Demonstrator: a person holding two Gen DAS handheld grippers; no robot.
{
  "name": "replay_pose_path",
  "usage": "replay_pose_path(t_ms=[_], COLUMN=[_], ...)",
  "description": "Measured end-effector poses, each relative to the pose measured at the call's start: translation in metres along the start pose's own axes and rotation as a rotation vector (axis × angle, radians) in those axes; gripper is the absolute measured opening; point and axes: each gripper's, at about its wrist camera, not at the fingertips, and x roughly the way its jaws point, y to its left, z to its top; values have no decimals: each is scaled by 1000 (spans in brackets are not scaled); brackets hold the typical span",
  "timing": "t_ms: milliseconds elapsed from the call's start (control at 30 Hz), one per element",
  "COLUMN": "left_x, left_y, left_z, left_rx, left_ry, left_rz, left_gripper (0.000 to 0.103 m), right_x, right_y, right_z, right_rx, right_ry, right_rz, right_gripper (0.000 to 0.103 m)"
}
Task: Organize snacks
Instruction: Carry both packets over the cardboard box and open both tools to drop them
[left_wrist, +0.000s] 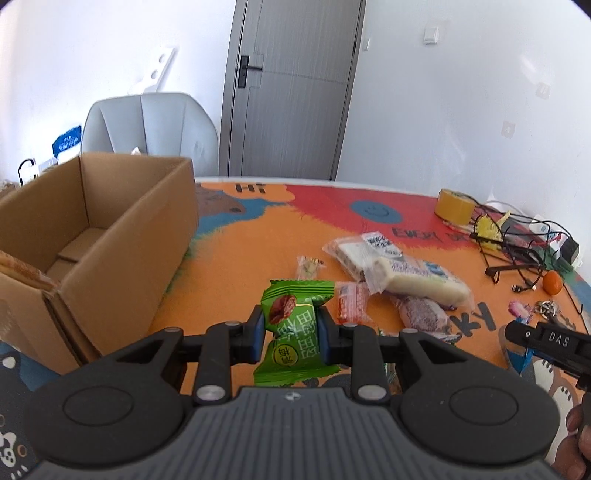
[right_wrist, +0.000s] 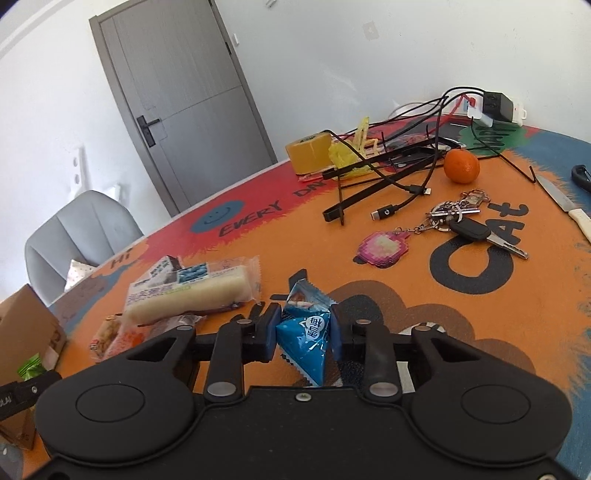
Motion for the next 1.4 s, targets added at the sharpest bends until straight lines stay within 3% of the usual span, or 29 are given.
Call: replay_pose_path(t_ms=[267, 567, 1000, 1400], left_x=[-22, -46, -73, -79], left_y=[6, 23, 64, 113], left_z=[5, 16, 37, 49], left_rx=[5, -21, -53, -104], left_ry=[-61, -117, -195, -213], left_rz=[44, 41, 86, 122], left_gripper=[27, 27, 27, 27], right_x=[-21, -39, -50, -52], right_y=[13, 42, 97, 151], right_z=[0, 3, -1, -7], right_rx=[-14, -46, -118, -191], right_ry=[-33, -68, -81, -72], right_rz=[61, 155, 264, 351], right_gripper=[28, 28, 28, 29])
